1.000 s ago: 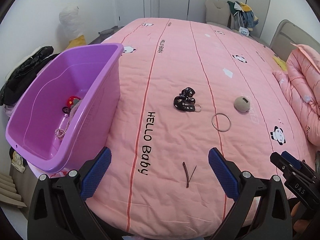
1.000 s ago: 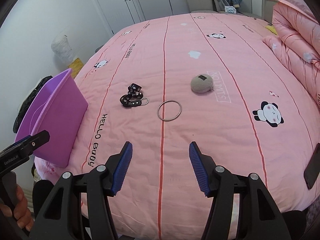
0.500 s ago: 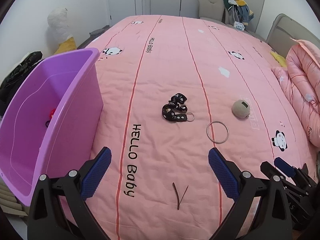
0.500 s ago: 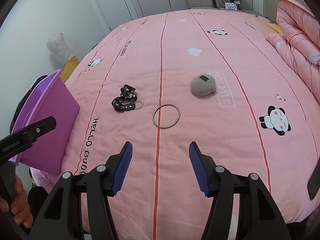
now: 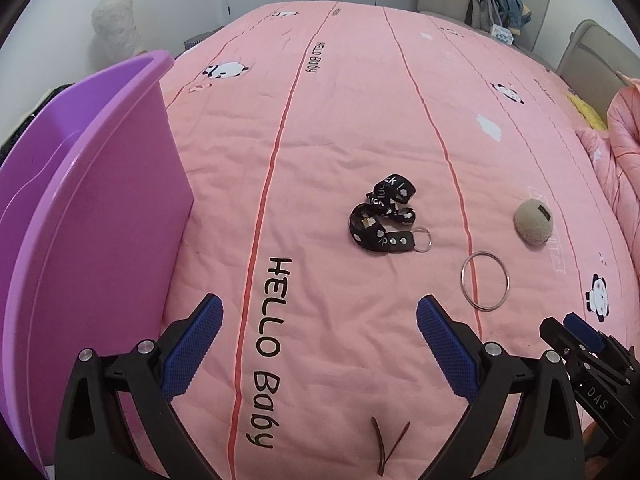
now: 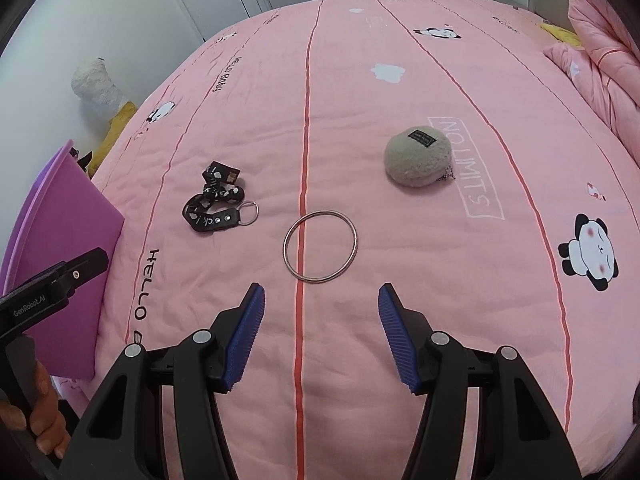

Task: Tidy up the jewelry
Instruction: 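Move both tools back over the lanyard and silver ring on the bedspread, then grasp the black lanyard keychain with the left tool while the right tool grasps the silver ring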

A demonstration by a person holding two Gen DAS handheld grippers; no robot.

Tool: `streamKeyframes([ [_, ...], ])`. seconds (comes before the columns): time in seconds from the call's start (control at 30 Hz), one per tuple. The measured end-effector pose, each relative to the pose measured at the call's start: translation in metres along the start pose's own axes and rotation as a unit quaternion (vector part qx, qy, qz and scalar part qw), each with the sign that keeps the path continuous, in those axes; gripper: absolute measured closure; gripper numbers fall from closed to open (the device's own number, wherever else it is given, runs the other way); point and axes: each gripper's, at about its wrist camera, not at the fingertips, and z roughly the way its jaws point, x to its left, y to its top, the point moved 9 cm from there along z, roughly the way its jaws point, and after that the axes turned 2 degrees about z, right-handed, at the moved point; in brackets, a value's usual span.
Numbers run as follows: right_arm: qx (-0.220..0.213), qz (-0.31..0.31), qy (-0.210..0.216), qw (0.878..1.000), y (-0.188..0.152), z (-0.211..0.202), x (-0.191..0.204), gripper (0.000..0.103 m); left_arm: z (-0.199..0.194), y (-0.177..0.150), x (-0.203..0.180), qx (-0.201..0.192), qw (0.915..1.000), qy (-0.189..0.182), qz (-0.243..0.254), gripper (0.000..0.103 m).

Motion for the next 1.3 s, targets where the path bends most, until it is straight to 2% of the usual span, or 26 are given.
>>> streamKeyframes([
  [0.4,0.012,0.006,-0.024,1.000,0.017,0.051,-0.017,0.044,0.062,0.019,-0.009,0.015,0.9999,-0.006,-0.005,0.007],
  [0.8,0.025,0.000,-0.038,0.999,0.023,0.085,-0.027,0.044,0.114,0.043,-0.027,0.029,0.9995,0.006,0.002,0.007],
  [1.3,0.017,-0.045,-0.084,0.995,0.027,0.101,-0.023,0.044,0.143,0.044,-0.043,0.038,0.9990,0.014,0.021,0.007],
])
